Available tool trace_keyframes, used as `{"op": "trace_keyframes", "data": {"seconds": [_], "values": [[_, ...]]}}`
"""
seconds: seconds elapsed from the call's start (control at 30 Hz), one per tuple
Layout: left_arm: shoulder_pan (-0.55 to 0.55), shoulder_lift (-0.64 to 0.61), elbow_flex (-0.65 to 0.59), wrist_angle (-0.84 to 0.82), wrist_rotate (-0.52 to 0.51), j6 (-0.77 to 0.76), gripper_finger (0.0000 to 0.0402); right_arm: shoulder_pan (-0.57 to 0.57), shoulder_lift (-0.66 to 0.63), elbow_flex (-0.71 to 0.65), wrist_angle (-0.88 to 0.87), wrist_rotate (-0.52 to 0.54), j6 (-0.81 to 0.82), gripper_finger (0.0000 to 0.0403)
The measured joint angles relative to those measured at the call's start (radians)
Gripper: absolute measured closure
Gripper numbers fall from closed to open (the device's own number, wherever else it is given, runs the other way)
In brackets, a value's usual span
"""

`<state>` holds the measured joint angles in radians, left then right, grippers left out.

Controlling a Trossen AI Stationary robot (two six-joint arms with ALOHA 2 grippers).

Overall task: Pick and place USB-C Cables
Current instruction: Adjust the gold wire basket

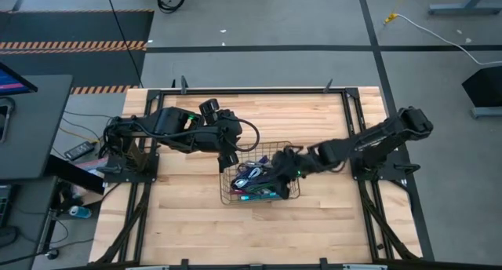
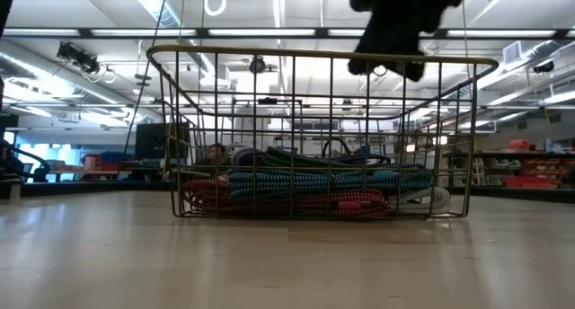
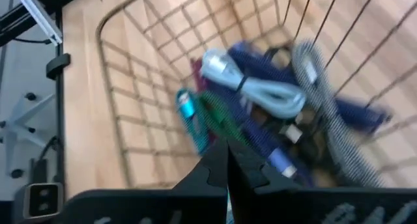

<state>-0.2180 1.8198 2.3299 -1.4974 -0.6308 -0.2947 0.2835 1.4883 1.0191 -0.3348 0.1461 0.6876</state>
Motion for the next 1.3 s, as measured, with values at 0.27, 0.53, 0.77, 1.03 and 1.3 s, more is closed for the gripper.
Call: {"op": "trace_keyframes", "data": {"seconds": [0.27, 0.53, 0.77, 1.03, 1.3], "values": [[0.000, 0.000, 0.000, 0.000, 0.000, -0.003, 0.0159, -0.184, 0.000, 0.000, 0.069, -0.111, -0.258, 0.0403], [0.000, 0.000, 0.000, 0.007, 0.000, -0.009, 0.0159, -0.270, 0.000, 0.000, 0.066, -0.170, -0.383, 0.0403], [0.001, 0.000, 0.000, 0.010, 0.000, -0.013, 0.0159, -0.288, 0.019, 0.001, 0.069, -0.194, -0.479, 0.0403], [0.005, 0.000, 0.000, 0.021, 0.000, -0.017, 0.0159, -0.336, 0.128, 0.001, 0.072, -0.243, -0.579, 0.0403], [0.005, 0.000, 0.000, 0.018, 0.000, -0.034, 0.0159, -0.347, 0.167, 0.000, 0.162, -0.215, -0.623, 0.0403]]}}
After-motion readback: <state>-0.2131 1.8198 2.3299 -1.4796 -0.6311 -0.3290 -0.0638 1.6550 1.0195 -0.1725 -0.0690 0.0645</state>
